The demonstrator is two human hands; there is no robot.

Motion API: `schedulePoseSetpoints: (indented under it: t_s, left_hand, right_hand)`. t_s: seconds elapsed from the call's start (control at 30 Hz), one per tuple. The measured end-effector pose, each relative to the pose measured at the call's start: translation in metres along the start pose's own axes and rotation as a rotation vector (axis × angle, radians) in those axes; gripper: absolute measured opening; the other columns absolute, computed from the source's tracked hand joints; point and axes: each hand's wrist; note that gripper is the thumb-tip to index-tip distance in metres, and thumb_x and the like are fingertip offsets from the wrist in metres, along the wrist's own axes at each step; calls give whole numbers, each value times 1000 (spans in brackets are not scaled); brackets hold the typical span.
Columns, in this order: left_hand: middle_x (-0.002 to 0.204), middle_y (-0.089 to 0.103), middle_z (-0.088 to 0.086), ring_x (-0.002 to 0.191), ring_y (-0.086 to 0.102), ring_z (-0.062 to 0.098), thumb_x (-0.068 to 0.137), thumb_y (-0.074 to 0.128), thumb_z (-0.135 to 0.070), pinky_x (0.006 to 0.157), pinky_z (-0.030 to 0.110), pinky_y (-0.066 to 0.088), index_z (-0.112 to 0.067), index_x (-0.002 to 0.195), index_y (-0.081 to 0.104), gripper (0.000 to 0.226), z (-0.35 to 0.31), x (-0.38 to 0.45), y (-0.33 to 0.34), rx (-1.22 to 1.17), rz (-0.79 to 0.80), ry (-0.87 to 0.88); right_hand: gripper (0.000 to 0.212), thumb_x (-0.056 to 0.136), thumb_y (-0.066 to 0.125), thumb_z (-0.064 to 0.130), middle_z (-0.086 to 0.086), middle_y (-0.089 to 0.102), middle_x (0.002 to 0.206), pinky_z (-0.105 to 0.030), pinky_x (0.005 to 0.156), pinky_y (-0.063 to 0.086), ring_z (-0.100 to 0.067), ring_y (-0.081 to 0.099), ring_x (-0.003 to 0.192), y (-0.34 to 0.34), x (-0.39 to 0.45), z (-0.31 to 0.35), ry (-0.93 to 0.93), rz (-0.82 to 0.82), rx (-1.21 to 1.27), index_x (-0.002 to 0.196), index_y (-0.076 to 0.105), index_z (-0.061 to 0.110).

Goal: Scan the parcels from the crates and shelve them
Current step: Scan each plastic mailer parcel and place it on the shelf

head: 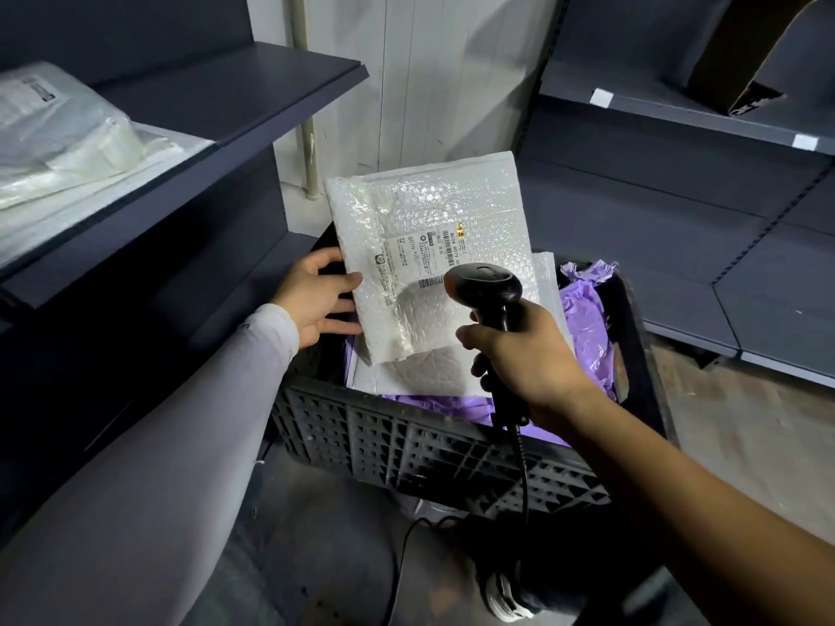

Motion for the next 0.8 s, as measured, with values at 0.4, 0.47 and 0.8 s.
schedulePoseSetpoints:
  t_s: [0.4,0.47,0.8]
  left_hand:
    - [118,75,8,98,76,33,101,67,-11,77,57,64,-23,130,62,32,1,-2,1,-6,-3,-4]
    - [117,75,7,99,76,32,101,66,-10,79,58,63,-22,129,63,30,0,-4,2,-4,-1,5]
    - [113,78,6,94,78,27,103,62,-10,79,56,64,-22,129,63,28,-8,-12,-3,-28,0,76]
  right_hand:
    - [13,89,68,3,-13,65,80,-33,53,44,-18,58,52,-1,-6,1,2,61,13,100,62,7]
    - [15,89,70,4,-10,66,81,-32,52,45,-17,60,53,-2,-6,2,-10,59,-1,102,63,8]
    - [14,93,73,9,-3,65,96,-33,57,55,-19,64,83,-24,30,6,40,-120,153,100,68,19]
Point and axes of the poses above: each hand's wrist, its own x-axis towards the middle knuckle, its own y-axis out of the palm, z = x × y
